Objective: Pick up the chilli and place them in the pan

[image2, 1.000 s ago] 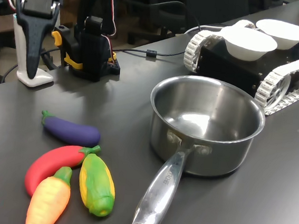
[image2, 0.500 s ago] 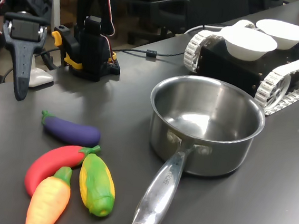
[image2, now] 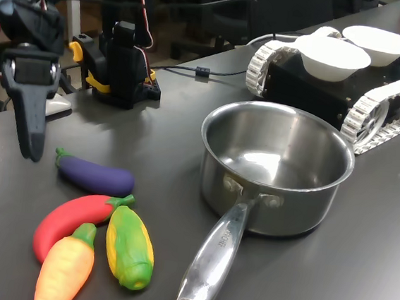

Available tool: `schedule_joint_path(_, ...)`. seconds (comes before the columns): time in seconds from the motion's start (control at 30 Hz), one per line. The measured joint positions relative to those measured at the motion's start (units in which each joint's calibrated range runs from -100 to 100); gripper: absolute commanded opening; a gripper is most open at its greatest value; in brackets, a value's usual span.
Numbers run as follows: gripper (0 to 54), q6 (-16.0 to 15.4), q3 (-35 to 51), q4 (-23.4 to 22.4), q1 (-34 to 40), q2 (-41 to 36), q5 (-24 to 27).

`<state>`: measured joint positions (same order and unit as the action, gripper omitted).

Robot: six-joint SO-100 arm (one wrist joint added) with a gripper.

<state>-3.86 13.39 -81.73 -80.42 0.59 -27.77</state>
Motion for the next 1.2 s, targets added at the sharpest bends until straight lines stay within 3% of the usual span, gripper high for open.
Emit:
schedule_joint_path(0.43, 29.1, 0.00, -5.52, 2.63, 6.38, 4.80, -0.83)
schedule_joint_path(0.63, 28.4, 1.56, -8.51, 5.18, 7.92, 5.89, -0.83)
schedule_joint_path(1.2, 26.5, 5.05, -11.13, 5.78, 10.89, 9.60, -0.59)
